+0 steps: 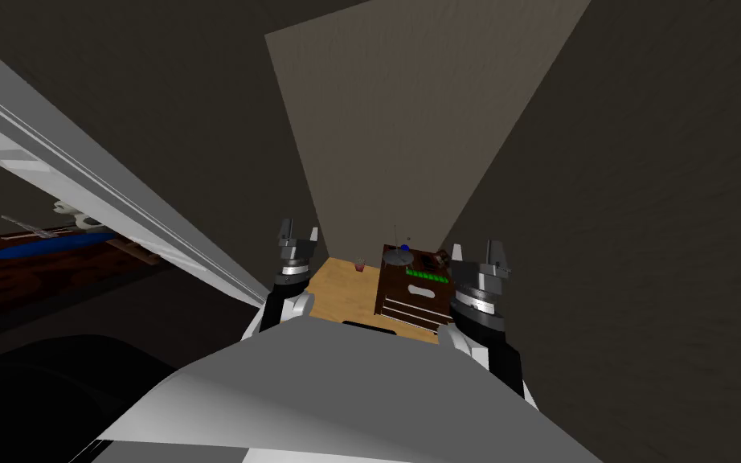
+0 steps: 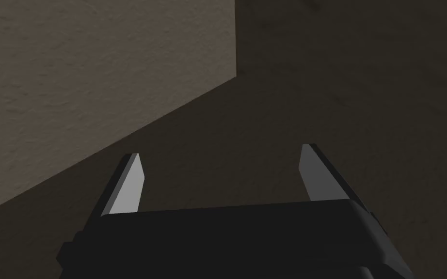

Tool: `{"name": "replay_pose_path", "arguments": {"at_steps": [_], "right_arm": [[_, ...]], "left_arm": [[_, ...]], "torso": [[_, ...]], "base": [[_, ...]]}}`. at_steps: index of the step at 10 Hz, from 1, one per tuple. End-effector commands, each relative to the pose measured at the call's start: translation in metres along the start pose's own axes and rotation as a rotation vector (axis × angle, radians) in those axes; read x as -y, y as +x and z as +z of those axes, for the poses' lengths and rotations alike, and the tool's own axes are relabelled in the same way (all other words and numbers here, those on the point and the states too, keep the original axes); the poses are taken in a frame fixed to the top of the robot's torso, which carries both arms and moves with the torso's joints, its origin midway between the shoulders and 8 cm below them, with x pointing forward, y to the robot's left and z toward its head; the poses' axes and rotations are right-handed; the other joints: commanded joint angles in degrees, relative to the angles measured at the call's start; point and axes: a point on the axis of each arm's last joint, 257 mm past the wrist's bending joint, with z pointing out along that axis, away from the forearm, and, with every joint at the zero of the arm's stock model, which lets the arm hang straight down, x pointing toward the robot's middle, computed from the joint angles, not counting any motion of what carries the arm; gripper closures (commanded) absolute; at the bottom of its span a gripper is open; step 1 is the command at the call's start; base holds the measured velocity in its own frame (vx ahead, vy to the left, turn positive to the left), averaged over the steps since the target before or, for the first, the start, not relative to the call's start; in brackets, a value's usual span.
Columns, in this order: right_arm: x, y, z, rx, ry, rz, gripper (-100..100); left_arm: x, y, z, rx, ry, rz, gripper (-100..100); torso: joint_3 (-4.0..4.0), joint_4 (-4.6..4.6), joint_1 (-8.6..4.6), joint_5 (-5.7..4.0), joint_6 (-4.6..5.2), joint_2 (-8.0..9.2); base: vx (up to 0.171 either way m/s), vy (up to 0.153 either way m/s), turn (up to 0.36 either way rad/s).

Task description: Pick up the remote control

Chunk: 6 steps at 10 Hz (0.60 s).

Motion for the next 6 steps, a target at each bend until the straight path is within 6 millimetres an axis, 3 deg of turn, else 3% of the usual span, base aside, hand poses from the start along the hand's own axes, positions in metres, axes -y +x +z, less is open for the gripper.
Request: {"name": "replay_pose_path", "arguments": {"at_steps": [1, 6], "right_arm": [[0.017, 0.008, -0.006, -0.051, 0.04, -0.041, -100], [0.086, 0.035, -0.043, -0.248, 0.196, -0.222, -100]], "left_arm": [[0.0, 0.0, 0.0, 0.0, 0.0, 0.0, 0], [0.0, 0.0, 0.0, 0.0, 0.0, 0.0, 0]], "torso": [[0.0, 0.0, 0.0, 0.0, 0.0, 0.0], [0.03, 0.01, 0.2, 0.05, -0.01, 0.06]], "base": [[-0.006, 0.024, 0.095], [-0.015, 0.05, 0.125]]}}
